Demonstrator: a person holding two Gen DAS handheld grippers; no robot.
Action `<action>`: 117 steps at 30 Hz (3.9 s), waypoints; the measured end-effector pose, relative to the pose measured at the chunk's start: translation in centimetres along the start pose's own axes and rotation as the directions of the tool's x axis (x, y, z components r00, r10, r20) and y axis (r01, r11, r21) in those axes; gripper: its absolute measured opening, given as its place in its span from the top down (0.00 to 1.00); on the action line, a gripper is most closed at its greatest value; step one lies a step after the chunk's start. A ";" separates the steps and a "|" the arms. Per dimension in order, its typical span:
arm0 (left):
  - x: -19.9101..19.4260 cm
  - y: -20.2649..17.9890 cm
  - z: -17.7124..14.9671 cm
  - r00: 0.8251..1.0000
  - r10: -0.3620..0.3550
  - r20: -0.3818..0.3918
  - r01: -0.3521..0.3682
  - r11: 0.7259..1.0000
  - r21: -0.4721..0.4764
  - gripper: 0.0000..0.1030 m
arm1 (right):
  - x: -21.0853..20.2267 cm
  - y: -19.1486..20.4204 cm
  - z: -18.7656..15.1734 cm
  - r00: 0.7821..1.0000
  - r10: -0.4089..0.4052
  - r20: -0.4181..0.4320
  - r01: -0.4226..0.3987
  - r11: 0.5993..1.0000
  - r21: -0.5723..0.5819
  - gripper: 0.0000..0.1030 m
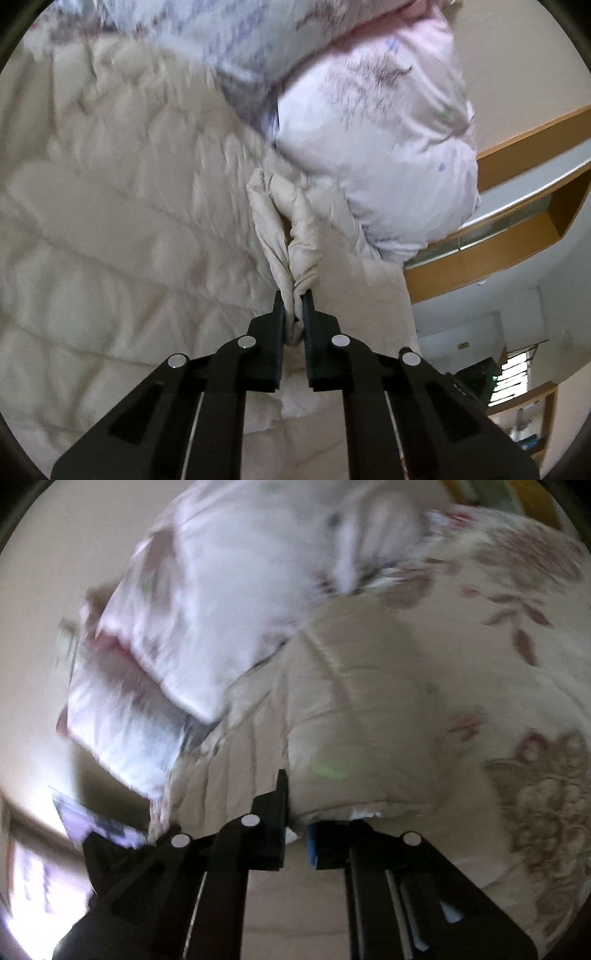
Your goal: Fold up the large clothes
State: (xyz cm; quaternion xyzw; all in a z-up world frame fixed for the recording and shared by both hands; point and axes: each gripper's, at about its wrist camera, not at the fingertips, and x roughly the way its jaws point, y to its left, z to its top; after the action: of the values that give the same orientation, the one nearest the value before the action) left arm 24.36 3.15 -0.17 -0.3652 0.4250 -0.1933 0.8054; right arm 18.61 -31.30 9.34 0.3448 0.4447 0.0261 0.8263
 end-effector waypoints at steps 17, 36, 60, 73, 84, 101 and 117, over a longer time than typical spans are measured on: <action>-3.7 5.8 0.5 0.994 0.106 0.013 -0.105 0.992 -0.066 0.81 | 4.2 6.1 -5.1 0.956 -0.201 -0.215 0.131 0.944 -0.301 0.39; -24.5 14.9 -3.6 0.881 0.312 0.355 -0.230 0.939 -0.254 0.34 | 19.1 20.6 -12.5 0.907 -0.379 -0.184 0.094 0.608 -0.789 0.60; -29.8 27.2 -3.5 0.790 0.329 0.518 0.092 0.771 -0.630 0.82 | 11.8 17.1 -9.6 0.915 -0.199 -0.351 -0.045 0.814 -0.579 0.33; -29.0 14.1 2.1 0.792 0.156 0.590 0.035 0.953 -0.299 0.94 | 7.6 14.2 -6.8 0.947 -0.175 -0.270 0.001 0.840 -0.543 0.30; -15.7 0.6 1.2 0.934 -0.078 0.350 0.059 0.996 0.065 0.94 | 4.5 10.8 -5.4 0.963 -0.181 -0.200 0.062 0.870 -0.489 0.29; -8.7 0.8 -3.6 0.998 0.016 0.057 -0.022 0.993 0.117 0.32 | 3.4 15.2 -9.0 0.979 -0.180 -0.093 0.060 0.697 -0.714 0.29; -14.5 8.3 -4.0 0.976 0.110 0.189 -0.105 0.994 -0.034 0.32 | 10.7 25.3 -19.8 0.973 -0.178 0.147 0.176 0.163 -0.971 0.43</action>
State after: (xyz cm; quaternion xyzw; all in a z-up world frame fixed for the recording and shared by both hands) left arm 12.89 15.95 -0.06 -0.3683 0.3674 -0.1085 0.8471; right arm 16.84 2.51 9.46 -0.3147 0.3629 0.2072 0.8523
